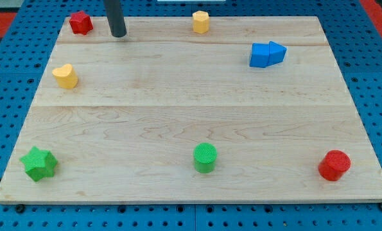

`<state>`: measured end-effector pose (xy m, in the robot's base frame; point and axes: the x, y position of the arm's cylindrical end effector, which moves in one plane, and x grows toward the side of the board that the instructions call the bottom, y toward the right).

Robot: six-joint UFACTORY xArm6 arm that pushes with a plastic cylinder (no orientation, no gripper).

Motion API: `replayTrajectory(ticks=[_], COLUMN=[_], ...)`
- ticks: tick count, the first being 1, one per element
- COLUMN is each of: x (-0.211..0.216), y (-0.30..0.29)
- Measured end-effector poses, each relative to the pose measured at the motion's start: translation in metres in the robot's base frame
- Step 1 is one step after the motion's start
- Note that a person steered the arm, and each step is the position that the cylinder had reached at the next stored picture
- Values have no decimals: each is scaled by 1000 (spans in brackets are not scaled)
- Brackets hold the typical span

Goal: Move the arm close to the red star

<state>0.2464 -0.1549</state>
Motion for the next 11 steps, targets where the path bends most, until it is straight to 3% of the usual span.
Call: replayTrajectory(ticks=[11], x=[0], y=[-26])
